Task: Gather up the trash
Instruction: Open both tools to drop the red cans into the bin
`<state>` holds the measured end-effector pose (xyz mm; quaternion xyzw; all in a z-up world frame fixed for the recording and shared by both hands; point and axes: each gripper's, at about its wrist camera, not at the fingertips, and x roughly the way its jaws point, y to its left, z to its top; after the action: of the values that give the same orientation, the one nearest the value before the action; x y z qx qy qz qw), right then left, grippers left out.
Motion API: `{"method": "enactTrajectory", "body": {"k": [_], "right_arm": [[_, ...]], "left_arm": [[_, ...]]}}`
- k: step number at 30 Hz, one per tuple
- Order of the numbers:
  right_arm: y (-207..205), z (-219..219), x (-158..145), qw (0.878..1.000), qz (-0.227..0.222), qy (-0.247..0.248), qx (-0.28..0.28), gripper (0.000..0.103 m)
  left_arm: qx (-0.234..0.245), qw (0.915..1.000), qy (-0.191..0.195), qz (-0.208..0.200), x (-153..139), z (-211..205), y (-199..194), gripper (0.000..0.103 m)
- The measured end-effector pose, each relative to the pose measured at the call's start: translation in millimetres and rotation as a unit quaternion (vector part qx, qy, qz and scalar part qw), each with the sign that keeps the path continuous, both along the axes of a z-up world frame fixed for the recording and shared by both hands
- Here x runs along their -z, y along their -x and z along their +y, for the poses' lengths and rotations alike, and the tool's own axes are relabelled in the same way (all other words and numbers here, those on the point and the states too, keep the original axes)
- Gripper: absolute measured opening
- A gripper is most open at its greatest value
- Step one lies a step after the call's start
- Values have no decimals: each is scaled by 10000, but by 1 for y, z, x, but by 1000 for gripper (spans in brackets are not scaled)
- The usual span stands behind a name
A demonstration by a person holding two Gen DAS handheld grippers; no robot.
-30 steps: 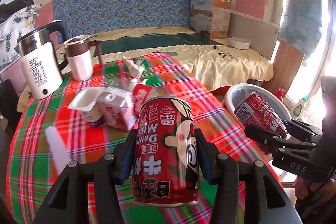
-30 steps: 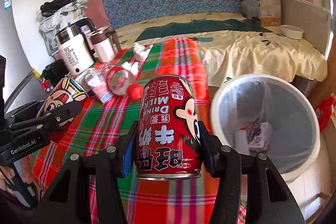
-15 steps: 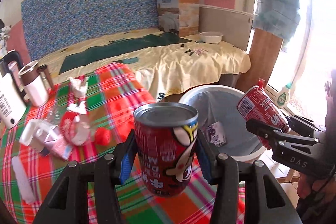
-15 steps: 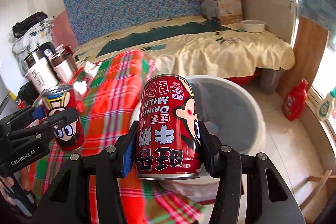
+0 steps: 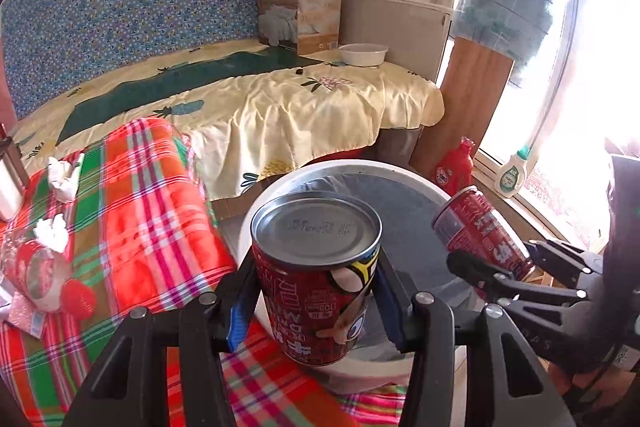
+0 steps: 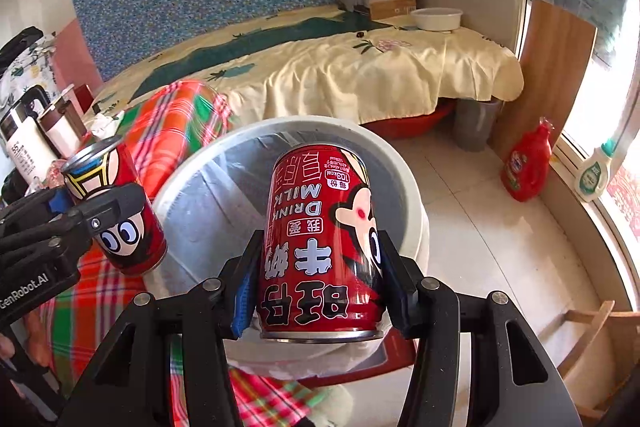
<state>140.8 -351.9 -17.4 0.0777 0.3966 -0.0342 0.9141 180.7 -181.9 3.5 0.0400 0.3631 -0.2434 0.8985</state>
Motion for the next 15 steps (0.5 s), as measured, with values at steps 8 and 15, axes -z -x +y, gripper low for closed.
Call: {"method": "enactTrajectory", "body": {"k": [8,15], "right_arm": [[-16,-5,19,9996,148,232,10,54],[-11,0,17,9997,85,213,37,64]], "left_arm": [[148,9998,25,164,8,-16,-12,53],[-4,9998,120,173,1,-3,-11,60]]}}
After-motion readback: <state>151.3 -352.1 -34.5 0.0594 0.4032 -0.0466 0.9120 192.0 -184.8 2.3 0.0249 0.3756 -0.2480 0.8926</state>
